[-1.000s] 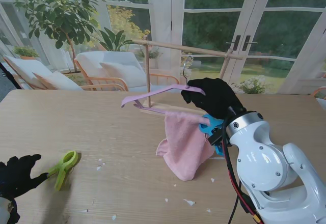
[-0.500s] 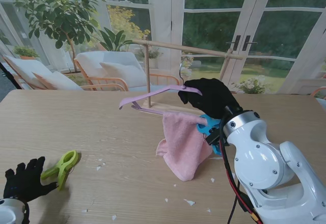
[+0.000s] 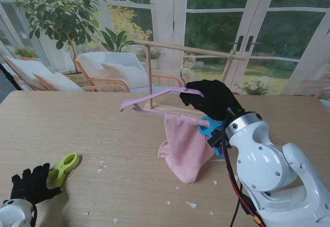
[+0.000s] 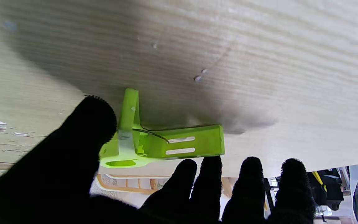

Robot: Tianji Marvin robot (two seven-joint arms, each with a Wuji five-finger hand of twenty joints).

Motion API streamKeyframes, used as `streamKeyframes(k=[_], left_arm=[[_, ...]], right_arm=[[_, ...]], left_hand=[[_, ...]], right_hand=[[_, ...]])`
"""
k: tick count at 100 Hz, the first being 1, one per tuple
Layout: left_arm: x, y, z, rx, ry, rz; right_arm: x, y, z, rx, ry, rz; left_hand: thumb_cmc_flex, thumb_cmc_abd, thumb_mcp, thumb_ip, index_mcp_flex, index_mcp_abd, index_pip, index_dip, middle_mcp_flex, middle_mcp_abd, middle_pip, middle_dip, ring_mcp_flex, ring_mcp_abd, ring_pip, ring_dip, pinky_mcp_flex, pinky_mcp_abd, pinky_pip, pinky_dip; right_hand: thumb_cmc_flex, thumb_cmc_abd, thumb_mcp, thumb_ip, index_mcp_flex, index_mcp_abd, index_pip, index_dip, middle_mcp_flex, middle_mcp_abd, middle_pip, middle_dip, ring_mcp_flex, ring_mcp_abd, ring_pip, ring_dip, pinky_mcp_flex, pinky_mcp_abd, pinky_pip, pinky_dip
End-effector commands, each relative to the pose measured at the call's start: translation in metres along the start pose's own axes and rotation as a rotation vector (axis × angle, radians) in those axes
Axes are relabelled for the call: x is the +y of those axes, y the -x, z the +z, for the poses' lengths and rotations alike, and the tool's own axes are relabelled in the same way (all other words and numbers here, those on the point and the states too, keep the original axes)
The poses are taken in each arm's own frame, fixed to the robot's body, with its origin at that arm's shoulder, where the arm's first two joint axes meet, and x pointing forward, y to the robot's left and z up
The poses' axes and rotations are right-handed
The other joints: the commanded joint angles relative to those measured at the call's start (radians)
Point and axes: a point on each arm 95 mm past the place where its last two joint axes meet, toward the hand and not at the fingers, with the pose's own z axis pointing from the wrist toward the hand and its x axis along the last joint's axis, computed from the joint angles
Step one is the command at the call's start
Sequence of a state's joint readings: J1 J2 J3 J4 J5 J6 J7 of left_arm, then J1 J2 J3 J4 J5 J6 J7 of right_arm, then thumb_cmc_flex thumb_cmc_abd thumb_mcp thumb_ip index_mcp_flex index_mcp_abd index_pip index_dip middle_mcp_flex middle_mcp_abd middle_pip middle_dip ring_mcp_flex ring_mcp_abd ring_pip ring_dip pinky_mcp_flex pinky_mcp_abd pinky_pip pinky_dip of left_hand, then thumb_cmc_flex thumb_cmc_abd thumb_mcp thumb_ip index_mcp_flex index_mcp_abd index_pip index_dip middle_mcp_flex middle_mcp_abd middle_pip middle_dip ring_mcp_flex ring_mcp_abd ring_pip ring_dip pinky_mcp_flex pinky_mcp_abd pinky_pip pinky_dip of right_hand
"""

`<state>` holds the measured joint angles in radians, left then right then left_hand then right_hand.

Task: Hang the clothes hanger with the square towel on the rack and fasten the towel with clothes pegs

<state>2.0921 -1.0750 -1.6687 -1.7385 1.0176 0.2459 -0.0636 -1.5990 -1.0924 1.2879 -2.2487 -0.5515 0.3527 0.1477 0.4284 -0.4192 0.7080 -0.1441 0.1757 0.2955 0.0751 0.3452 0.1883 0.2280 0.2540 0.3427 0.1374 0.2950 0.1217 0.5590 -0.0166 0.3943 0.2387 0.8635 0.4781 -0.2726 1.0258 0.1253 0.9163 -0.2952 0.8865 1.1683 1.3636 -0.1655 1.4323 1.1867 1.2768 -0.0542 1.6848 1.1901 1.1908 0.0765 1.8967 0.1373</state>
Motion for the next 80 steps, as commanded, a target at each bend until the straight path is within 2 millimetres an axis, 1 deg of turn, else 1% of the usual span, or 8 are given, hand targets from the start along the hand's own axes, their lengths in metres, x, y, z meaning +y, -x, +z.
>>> streamKeyframes(k=[1, 34, 41, 45, 47, 54, 57, 80], left_arm=[[0.007, 0.003, -0.001, -0.012, 0.03, -0.003], [0.016, 0.006, 0.003, -0.024, 0.055, -0.083], [0.017, 0.006, 0.004, -0.025, 0.048, -0.092], [0.017, 0.006, 0.004, -0.026, 0.044, -0.097], [0.017, 0.006, 0.004, -0.025, 0.041, -0.099], [0.017, 0.005, 0.004, -0.024, 0.036, -0.103], [0.017, 0.005, 0.004, -0.023, 0.035, -0.103], [0.014, 0.003, 0.004, 0.0, -0.001, -0.108]], right_arm=[[-0.002, -0.003, 0.0, 0.004, -0.012, 0.009], [-0.002, -0.004, 0.001, 0.007, -0.015, 0.007], [-0.002, -0.004, 0.001, 0.006, -0.014, 0.009], [-0.002, -0.004, 0.001, 0.006, -0.014, 0.01], [-0.002, -0.005, 0.001, 0.005, -0.014, 0.011], [-0.002, -0.005, 0.001, 0.005, -0.013, 0.012], [-0.002, -0.005, 0.001, 0.005, -0.014, 0.012], [-0.001, -0.006, 0.002, 0.007, -0.012, 0.007]], left_hand=[[0.018, -0.007, -0.003, 0.013, -0.021, 0.035, 0.014, 0.017, 0.012, 0.01, 0.025, 0.018, 0.011, 0.015, 0.011, 0.016, 0.007, 0.015, 0.004, 0.011], [0.108, -0.026, 0.09, 0.037, -0.023, 0.061, 0.199, 0.078, 0.093, 0.024, 0.144, 0.085, 0.074, 0.034, 0.122, 0.07, 0.049, 0.022, 0.131, 0.067], [0.131, -0.029, 0.115, 0.041, -0.024, 0.071, 0.278, 0.098, 0.122, 0.021, 0.181, 0.122, 0.094, 0.04, 0.168, 0.092, 0.024, 0.018, 0.288, 0.007], [0.147, -0.032, 0.131, 0.045, -0.024, 0.076, 0.318, 0.113, 0.136, 0.021, 0.209, 0.14, 0.103, 0.047, 0.199, 0.108, 0.008, 0.016, 0.366, -0.001], [0.153, -0.033, 0.137, 0.046, -0.025, 0.078, 0.345, 0.118, 0.146, 0.02, 0.219, 0.152, 0.109, 0.051, 0.214, 0.112, -0.002, 0.015, 0.426, -0.054], [0.179, -0.034, 0.158, 0.051, -0.015, 0.088, 0.42, 0.147, 0.183, 0.021, 0.264, 0.179, 0.139, 0.069, 0.278, 0.141, -0.007, 0.013, 0.533, -0.08], [0.189, -0.033, 0.163, 0.054, -0.01, 0.092, 0.446, 0.15, 0.196, 0.021, 0.273, 0.189, 0.149, 0.074, 0.298, 0.14, -0.007, 0.013, 0.583, -0.136], [0.287, -0.029, 0.19, 0.059, 0.06, 0.109, 0.551, 0.185, 0.306, 0.032, 0.335, 0.21, 0.233, 0.102, 0.411, 0.164, 0.047, 0.027, 0.709, -0.172]], right_hand=[[-0.108, 0.076, -0.257, -0.139, 0.287, 0.114, 0.22, 0.022, 0.076, 0.004, 0.057, 0.003, 0.035, -0.01, 0.157, 0.033, 0.054, -0.081, 0.197, 1.075], [-0.108, 0.076, -0.258, -0.139, 0.287, 0.114, 0.22, 0.023, 0.076, 0.003, 0.057, 0.002, 0.035, -0.011, 0.157, 0.033, 0.054, -0.081, 0.197, 1.076], [-0.108, 0.076, -0.257, -0.139, 0.287, 0.114, 0.22, 0.023, 0.076, 0.003, 0.057, 0.002, 0.035, -0.011, 0.157, 0.033, 0.054, -0.081, 0.197, 1.075], [-0.108, 0.076, -0.257, -0.139, 0.287, 0.114, 0.22, 0.023, 0.076, 0.003, 0.057, 0.002, 0.035, -0.011, 0.157, 0.033, 0.054, -0.081, 0.197, 1.075], [-0.108, 0.075, -0.257, -0.139, 0.287, 0.114, 0.22, 0.023, 0.076, 0.003, 0.057, 0.002, 0.035, -0.011, 0.157, 0.033, 0.054, -0.081, 0.197, 1.075], [-0.108, 0.076, -0.258, -0.139, 0.287, 0.114, 0.22, 0.023, 0.076, 0.003, 0.057, 0.002, 0.035, -0.011, 0.157, 0.033, 0.054, -0.081, 0.197, 1.075], [-0.107, 0.075, -0.258, -0.139, 0.287, 0.114, 0.22, 0.023, 0.076, 0.003, 0.057, 0.002, 0.035, -0.011, 0.157, 0.033, 0.054, -0.081, 0.197, 1.075], [-0.108, 0.075, -0.258, -0.139, 0.287, 0.114, 0.22, 0.023, 0.076, 0.003, 0.058, 0.002, 0.035, -0.011, 0.157, 0.033, 0.054, -0.082, 0.197, 1.075]])
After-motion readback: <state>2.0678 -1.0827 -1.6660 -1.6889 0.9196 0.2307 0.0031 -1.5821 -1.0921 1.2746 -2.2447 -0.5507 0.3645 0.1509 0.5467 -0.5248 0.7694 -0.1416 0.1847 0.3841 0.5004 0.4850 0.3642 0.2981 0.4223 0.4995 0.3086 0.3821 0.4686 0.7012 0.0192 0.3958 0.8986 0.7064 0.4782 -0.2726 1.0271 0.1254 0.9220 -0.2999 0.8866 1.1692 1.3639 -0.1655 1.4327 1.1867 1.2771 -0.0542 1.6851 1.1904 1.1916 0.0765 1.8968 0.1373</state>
